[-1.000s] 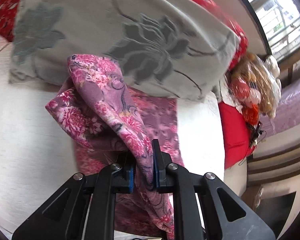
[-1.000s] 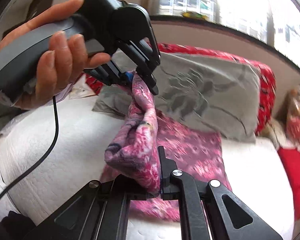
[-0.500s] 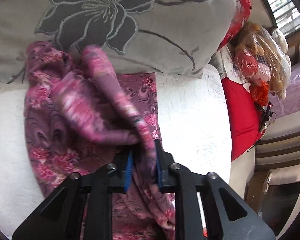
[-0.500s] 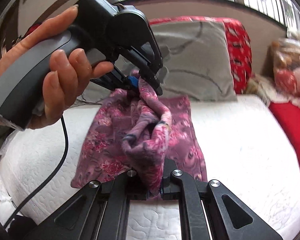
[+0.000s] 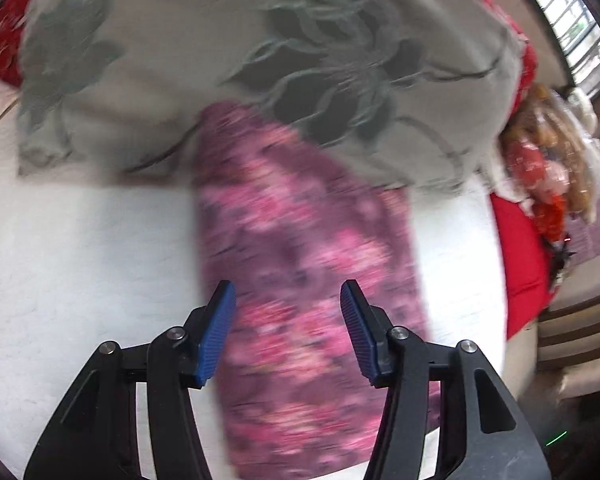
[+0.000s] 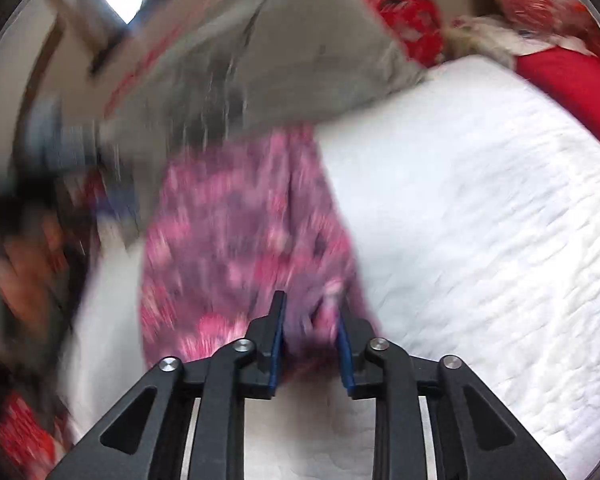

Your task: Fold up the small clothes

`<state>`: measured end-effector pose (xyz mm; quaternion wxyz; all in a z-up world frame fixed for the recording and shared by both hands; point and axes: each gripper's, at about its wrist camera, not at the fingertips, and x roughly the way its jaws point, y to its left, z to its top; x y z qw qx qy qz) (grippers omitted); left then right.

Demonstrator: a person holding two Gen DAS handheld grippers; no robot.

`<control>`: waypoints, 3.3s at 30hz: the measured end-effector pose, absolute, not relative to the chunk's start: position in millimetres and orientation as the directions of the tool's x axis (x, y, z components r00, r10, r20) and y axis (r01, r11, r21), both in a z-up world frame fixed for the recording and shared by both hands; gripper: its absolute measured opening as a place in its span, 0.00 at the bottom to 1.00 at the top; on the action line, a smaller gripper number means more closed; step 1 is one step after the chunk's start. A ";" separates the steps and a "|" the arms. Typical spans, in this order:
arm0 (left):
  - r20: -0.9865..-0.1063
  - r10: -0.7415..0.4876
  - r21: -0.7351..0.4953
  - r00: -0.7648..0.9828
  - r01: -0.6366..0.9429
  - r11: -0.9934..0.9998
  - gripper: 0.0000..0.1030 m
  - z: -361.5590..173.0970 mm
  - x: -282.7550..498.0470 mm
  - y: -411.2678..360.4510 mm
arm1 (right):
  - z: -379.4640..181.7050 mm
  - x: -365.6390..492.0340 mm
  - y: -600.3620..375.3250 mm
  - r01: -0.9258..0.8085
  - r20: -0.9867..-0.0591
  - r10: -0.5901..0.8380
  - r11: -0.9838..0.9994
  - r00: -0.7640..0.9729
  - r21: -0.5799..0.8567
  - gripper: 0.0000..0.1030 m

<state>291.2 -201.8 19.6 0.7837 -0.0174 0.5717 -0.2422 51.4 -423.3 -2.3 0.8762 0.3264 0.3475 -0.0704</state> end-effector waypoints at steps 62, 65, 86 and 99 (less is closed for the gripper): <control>-0.922 -0.343 -0.297 0.183 0.237 0.925 0.66 -30.5 184.6 -137.0 | -19.9 100.0 -443.3 0.299 -0.790 0.184 0.857 0.585 0.421 0.22; -0.904 -0.383 -0.328 0.190 0.266 0.906 0.66 -18.4 167.2 -132.1 | -0.8 70.2 -450.5 0.291 -0.727 0.202 0.821 0.656 0.491 0.24; -0.899 -0.354 -0.299 0.259 0.230 0.926 0.68 -4.5 260.0 -190.9 | 18.9 119.4 -418.1 0.231 -0.685 0.094 0.901 0.723 0.368 0.29; -0.885 -0.397 -0.361 0.241 0.182 0.915 0.79 -24.3 307.7 -185.6 | -2.7 175.4 -450.1 0.341 -0.719 0.040 0.862 0.694 0.376 0.51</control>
